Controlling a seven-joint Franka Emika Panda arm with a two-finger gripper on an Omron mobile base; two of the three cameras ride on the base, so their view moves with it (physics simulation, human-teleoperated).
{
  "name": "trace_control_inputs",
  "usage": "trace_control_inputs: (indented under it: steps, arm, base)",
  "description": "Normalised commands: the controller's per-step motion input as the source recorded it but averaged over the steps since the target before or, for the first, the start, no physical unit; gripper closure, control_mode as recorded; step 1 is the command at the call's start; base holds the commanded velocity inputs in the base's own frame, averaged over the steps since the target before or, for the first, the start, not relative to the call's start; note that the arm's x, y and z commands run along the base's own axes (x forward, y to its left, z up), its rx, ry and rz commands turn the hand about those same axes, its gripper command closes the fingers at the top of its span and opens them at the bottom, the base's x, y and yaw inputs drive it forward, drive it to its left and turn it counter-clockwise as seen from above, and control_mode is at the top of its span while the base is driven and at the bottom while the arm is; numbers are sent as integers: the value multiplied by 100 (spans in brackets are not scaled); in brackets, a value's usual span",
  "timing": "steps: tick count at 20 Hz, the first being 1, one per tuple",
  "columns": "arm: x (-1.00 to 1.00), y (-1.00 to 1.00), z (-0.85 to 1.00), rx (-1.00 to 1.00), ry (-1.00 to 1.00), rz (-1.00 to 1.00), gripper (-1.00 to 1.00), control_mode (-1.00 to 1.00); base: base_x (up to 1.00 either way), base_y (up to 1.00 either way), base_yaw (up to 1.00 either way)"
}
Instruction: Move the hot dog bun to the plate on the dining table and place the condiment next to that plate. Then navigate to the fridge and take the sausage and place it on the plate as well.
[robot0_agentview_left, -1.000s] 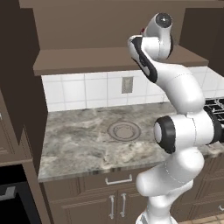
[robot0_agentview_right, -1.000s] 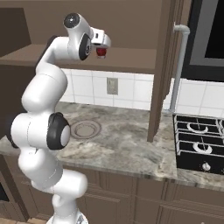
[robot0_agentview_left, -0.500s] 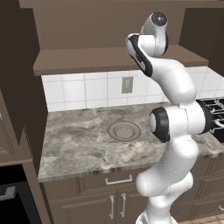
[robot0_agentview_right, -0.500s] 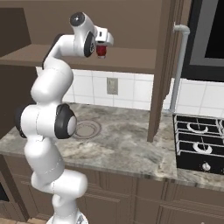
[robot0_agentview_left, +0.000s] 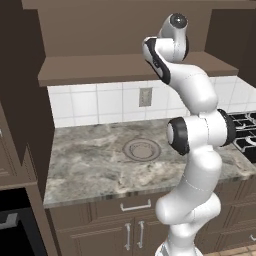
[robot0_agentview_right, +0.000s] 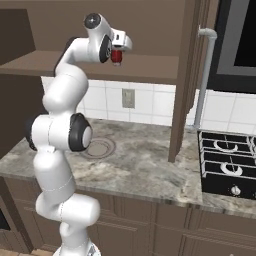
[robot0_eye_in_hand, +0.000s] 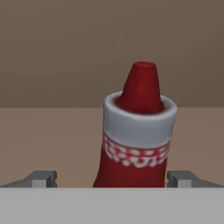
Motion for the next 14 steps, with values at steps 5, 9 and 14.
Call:
trace_control_inputs:
  steps: [5, 9, 14]
  arm:
    - [14, -14, 0, 0, -3, -2, 100, -100]
    - [0, -14, 0, 0, -4, -2, 100, -100]
    - [-4, -1, 3, 0, -5, -1, 100, -100]
  base:
    - [0, 0, 0]
    - [0, 0, 0]
    - [0, 0, 0]
